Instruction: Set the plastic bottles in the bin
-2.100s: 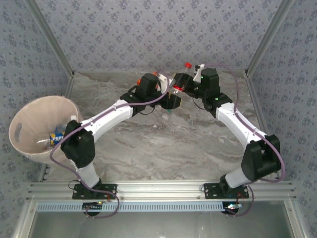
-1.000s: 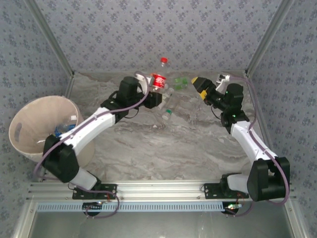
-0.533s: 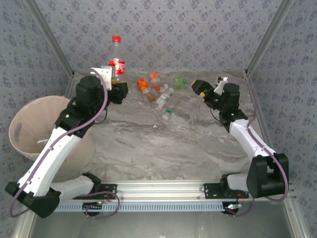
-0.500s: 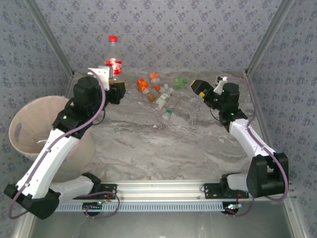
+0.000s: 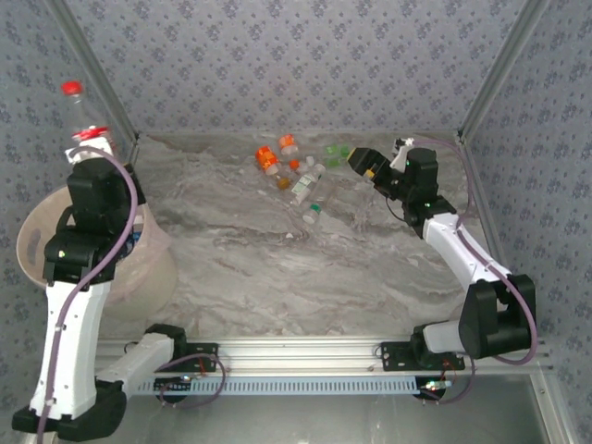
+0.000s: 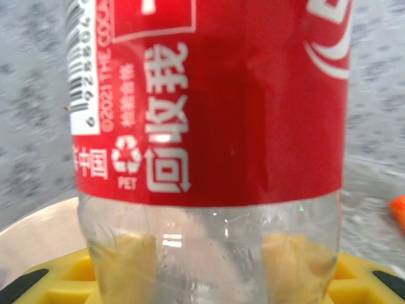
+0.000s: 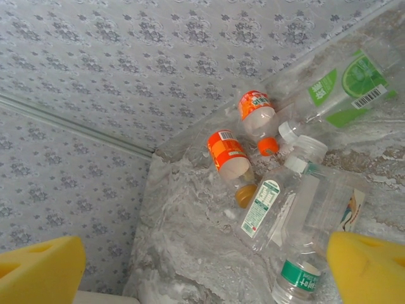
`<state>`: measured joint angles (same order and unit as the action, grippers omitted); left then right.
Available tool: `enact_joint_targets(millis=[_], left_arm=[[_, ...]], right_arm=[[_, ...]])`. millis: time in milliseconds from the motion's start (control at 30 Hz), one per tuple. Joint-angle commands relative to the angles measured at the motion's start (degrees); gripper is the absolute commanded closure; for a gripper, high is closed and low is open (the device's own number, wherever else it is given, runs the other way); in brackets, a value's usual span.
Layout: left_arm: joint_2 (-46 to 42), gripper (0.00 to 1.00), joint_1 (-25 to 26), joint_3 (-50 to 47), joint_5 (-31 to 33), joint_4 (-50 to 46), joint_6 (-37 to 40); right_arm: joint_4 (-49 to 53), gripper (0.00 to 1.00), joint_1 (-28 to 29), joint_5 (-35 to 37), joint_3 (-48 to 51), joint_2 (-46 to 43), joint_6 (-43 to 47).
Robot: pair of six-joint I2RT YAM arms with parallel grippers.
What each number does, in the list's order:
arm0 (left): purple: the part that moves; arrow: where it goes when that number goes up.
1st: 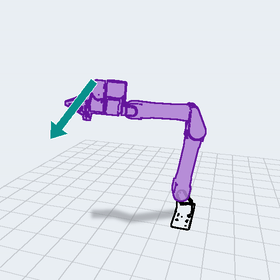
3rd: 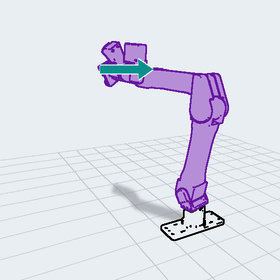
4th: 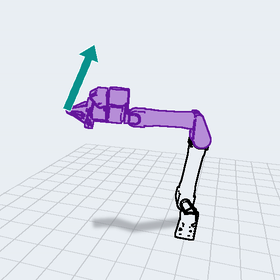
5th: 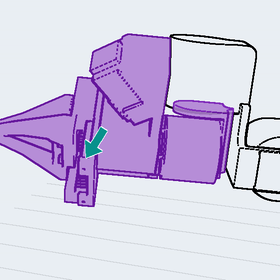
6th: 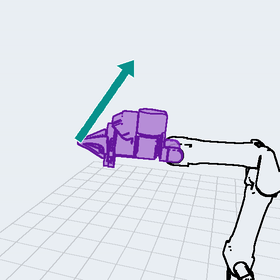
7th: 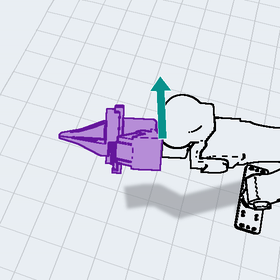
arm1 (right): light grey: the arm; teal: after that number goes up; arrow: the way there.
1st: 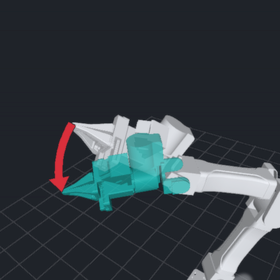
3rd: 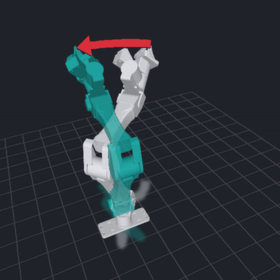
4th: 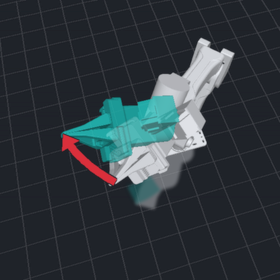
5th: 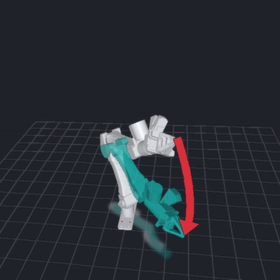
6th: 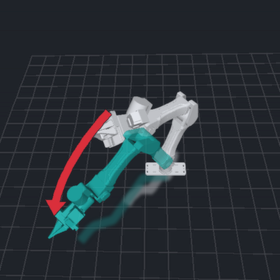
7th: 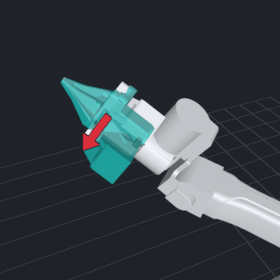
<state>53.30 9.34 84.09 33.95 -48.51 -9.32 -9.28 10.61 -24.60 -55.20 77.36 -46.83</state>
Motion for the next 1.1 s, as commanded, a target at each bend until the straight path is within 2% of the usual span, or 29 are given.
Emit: enact_joint_targets(millis=[0, 100, 200, 367, 533, 833, 967, 1067], left_arm=[[0.8, 0.54, -6.7, 0.9, -1.5, -4.5, -0.5], [1.6, 0.54, -13.0, 1.2, -4.7, -6.9, -2.0], [1.5, 0.54, -18.0, 1.2, -5.1, -9.2, -3.2], [1.9, 0.54, -23.9, 1.1, -7.1, -13.2, -2.1], [1.7, 0.54, -25.7, -2.2, 0.8, -12.9, 1.2], [1.5, 0.54, -26.9, -7.4, 7.2, -11.5, 2.3], [-0.6, 0.45, -26.8, -8.6, 8.7, -12.9, 0.1], [-1.2, 0.24, -26.9, -9.3, 13.7, -13.7, -1.5]], right_arm=[[2.1, 0.00, 0.6, 1.0, -3.0, 0.5, 2.1], [4.1, 0.00, 0.8, 1.6, -3.8, 0.5, 3.4], [5.6, 0.00, 0.9, 2.3, -4.6, 0.5, 4.6], [7.6, 0.00, 1.2, 3.4, -5.8, 1.1, 6.0], [8.9, 0.00, 1.2, 3.3, -7.9, 2.8, 6.9], [11.1, 0.00, 1.2, 3.7, -9.8, 4.1, 7.5], [11.8, 0.00, 1.3, 4.1, -9.8, 4.1, 7.8], [12.0, 0.00, 1.2, 4.3, -10.1, 4.3, 7.8]])
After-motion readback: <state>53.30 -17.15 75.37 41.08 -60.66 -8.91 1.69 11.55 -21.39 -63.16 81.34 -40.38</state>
